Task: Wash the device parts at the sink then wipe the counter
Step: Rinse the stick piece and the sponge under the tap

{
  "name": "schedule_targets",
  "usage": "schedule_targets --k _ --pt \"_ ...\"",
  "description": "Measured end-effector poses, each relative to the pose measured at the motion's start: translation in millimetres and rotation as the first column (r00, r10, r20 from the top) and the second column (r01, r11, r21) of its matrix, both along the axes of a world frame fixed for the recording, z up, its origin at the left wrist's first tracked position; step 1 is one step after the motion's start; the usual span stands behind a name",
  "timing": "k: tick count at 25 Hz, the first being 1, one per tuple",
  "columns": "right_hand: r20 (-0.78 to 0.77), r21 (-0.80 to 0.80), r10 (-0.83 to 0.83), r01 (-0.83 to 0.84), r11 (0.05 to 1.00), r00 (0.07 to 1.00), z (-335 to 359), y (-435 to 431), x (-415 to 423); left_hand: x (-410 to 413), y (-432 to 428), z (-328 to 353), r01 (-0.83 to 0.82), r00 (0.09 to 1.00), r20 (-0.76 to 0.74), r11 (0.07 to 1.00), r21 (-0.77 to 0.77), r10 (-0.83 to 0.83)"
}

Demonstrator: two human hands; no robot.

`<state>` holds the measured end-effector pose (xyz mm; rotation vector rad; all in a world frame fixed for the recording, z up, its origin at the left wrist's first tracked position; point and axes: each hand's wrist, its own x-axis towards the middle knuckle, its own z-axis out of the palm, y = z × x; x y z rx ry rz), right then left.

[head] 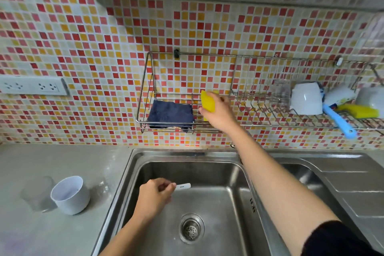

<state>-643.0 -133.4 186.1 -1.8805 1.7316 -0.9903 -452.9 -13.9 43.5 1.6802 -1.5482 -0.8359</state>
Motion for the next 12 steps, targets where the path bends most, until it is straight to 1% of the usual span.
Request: schedule_targets --k 2,3,5,6,9,10,12 --pt "-0.184 0.164 -0.031 0.062 0.984 0.982 4.1 -24.8 3.5 6.2 4.2 1.1 0.002 1.000 -0.004 1.000 0.011 -0.002" --pt "-0.274 0.235 0.012 0.055 0.970 0.962 2.0 -35.6 5.6 8.7 7.1 0.6 0.006 1.000 0.001 1.000 0.013 -0.006" --pt "-0.345 0.363 0.128 0.006 0.932 0.930 -5.2 -52.0 11.8 12.7 12.5 0.2 -0.001 1.000 -0.015 1.000 0.019 0.001" --pt "-0.365 0.411 0.149 0.015 0.912 0.919 -11.3 -56.5 15.0 14.5 14.5 0.1 -0.007 1.000 -0.020 1.000 0.023 0.008" --pt "-0.507 0.493 0.127 0.166 0.854 0.853 -20.2 -67.6 15.0 18.2 15.7 -1.1 -0.014 1.000 0.028 1.000 0.006 0.014" --pt "-0.537 0.509 0.141 0.186 0.840 0.832 -20.3 -68.6 13.3 18.4 15.3 -1.5 -0.017 0.999 0.038 1.000 0.008 0.017" --pt "-0.555 0.534 0.188 0.173 0.827 0.810 -15.3 -64.0 10.1 17.5 14.2 -1.8 -0.012 0.999 0.041 1.000 0.013 0.012"
